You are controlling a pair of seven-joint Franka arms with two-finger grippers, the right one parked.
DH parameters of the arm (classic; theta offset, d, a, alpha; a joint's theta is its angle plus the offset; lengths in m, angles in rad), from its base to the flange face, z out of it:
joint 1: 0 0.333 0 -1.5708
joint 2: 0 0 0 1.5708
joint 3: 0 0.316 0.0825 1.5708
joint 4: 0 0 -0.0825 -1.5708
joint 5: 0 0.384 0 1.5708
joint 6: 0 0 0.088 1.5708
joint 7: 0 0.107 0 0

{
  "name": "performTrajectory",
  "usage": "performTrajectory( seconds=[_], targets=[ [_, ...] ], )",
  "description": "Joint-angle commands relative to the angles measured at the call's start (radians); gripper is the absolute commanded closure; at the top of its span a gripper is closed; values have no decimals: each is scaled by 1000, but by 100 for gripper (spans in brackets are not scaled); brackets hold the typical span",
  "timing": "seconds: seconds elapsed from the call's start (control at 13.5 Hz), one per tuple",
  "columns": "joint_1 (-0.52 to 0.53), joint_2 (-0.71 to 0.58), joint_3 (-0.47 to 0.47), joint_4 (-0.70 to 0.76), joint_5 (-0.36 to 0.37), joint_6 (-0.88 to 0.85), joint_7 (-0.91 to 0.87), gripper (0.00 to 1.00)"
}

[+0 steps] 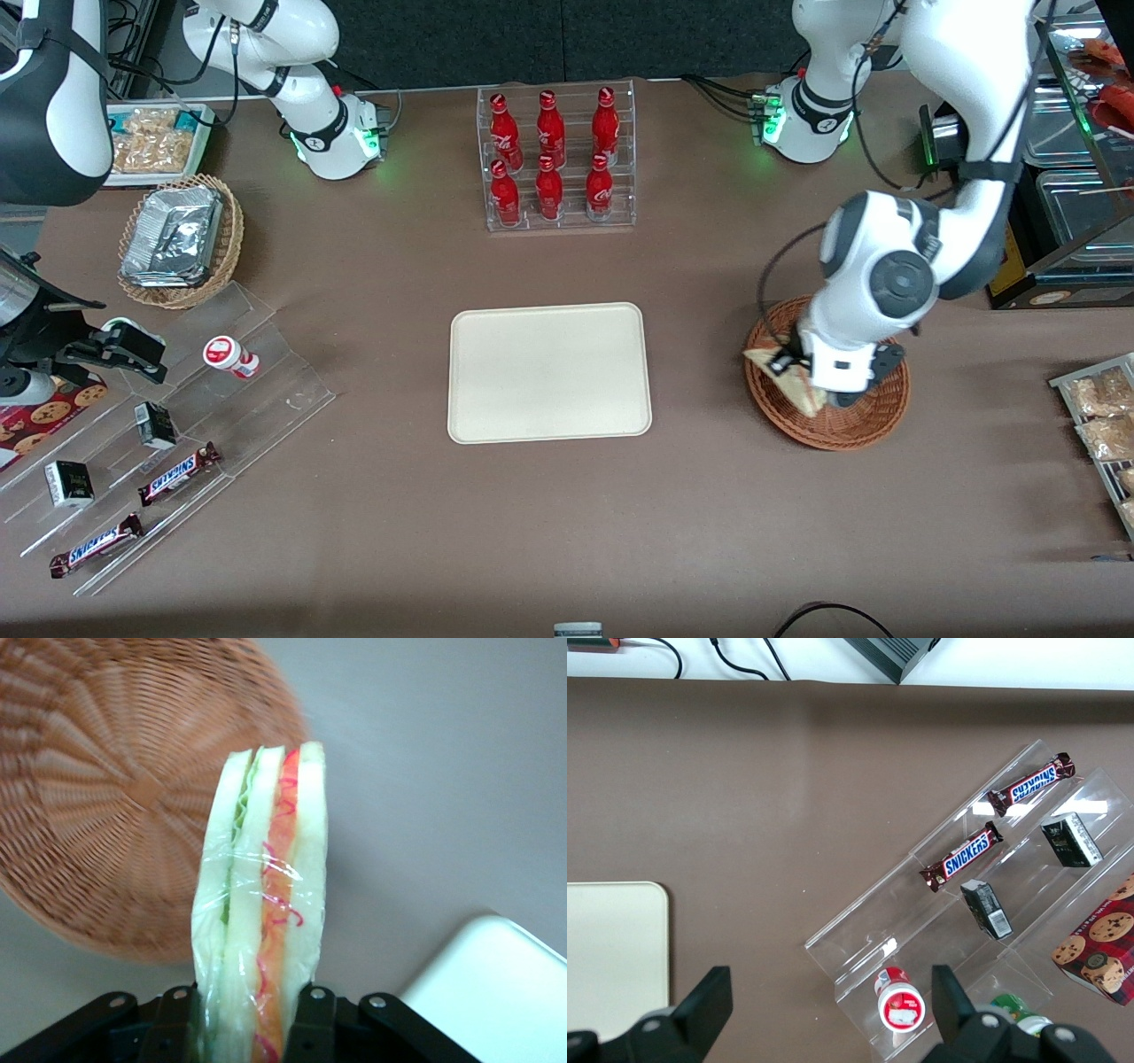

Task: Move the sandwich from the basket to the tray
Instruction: 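Carry the sandwich to the cream tray and lower it upright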

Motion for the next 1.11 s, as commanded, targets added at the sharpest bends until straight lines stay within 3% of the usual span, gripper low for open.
performTrajectory(
  seconds=[0.0, 0.37, 0.74, 1.04],
  targets=[
    [-119, 50, 11, 153, 14, -76, -58, 90],
    [-330, 214, 11, 355, 12, -93, -47, 90],
    [-429, 374, 11, 516, 43, -73, 123, 87],
    [-504, 514, 16, 607, 47, 28, 123, 87]
  ],
)
